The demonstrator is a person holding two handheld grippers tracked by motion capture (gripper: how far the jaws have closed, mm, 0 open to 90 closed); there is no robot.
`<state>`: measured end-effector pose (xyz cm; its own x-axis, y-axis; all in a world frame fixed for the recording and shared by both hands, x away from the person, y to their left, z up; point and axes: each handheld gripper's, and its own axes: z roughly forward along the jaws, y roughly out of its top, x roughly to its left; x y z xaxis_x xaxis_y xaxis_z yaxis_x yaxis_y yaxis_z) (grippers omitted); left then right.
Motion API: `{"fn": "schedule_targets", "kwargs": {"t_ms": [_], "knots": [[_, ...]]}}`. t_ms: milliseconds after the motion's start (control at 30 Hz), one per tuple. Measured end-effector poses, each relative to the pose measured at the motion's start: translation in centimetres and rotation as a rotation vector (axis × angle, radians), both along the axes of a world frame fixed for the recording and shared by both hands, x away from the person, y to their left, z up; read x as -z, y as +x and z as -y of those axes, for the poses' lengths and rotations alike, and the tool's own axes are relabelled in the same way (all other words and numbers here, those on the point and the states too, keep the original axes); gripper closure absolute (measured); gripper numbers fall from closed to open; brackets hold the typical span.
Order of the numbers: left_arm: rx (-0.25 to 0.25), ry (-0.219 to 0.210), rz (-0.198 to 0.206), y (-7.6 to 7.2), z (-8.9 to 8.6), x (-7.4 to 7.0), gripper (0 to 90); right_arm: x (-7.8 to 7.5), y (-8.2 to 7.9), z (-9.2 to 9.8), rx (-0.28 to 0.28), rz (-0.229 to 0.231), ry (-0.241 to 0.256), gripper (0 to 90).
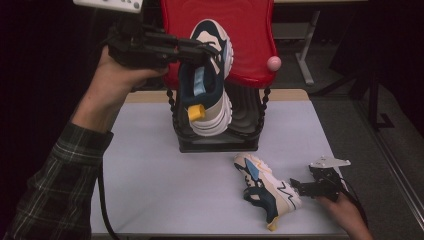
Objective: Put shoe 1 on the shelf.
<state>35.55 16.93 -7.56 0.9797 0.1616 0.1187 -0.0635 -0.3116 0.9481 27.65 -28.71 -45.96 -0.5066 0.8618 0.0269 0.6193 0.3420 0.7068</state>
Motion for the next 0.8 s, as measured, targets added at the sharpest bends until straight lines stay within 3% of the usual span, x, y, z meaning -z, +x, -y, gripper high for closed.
{"fn": "schedule_targets", "kwargs": {"t_ms": [533,800], "knots": [[-0.075,0.080,0.063,8.2,1.0,-4.0,72.8,0.0,0.0,0.0,0.000,0.001,0.003,11.5],[-0.122,0.121,0.098,11.6,1.1,-4.7,72.9,0.0,0.0,0.2,-0.001,0.002,0.010,11.5]]}}
